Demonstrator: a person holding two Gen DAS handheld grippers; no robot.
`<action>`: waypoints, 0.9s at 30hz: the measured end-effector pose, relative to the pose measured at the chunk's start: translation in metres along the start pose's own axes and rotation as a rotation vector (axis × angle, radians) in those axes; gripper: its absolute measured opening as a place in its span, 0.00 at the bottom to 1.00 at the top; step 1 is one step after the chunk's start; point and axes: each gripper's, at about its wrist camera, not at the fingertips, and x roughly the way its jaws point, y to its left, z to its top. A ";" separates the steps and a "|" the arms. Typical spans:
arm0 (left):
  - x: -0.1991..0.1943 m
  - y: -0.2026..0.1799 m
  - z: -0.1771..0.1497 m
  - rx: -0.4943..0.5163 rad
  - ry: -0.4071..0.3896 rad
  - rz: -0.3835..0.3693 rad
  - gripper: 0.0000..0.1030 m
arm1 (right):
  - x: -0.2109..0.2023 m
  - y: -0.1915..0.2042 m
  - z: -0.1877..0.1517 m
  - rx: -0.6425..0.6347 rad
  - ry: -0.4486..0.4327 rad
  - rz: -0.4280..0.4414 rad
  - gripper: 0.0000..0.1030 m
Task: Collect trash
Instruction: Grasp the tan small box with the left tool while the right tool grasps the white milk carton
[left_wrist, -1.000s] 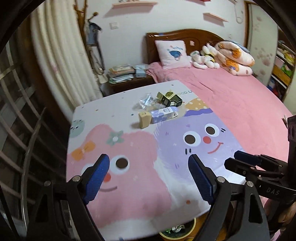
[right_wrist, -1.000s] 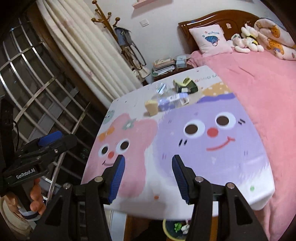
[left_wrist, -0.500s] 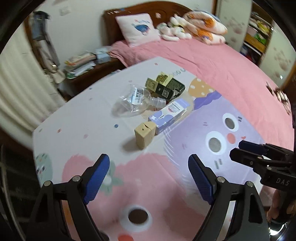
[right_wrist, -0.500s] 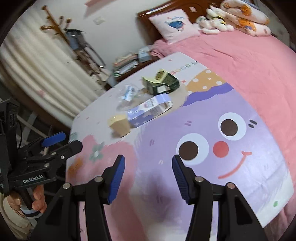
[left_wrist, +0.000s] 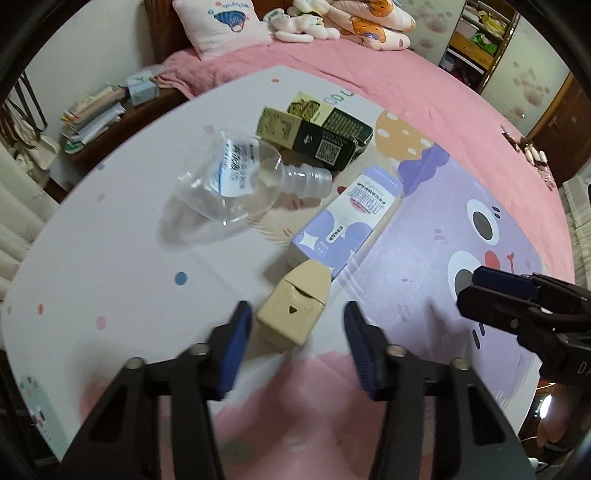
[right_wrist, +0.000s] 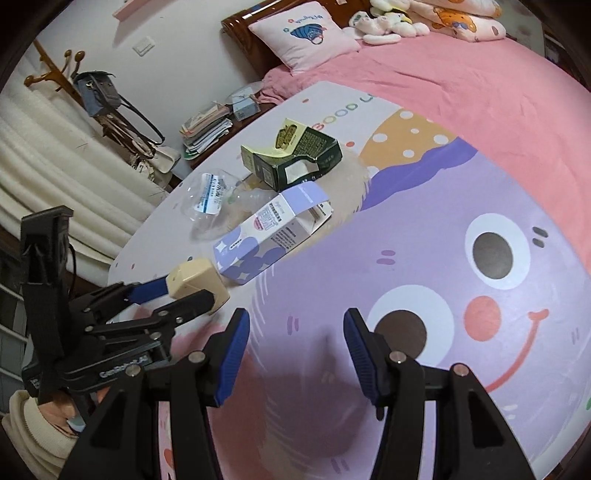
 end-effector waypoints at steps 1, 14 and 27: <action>0.002 0.001 0.000 -0.004 0.000 -0.007 0.35 | 0.002 0.001 0.000 0.002 0.001 0.000 0.52; -0.006 0.016 -0.008 -0.081 -0.067 0.030 0.32 | 0.031 0.018 0.027 0.123 0.022 0.041 0.52; -0.037 0.046 -0.012 -0.193 -0.154 0.135 0.32 | 0.075 0.045 0.064 0.291 0.053 -0.092 0.52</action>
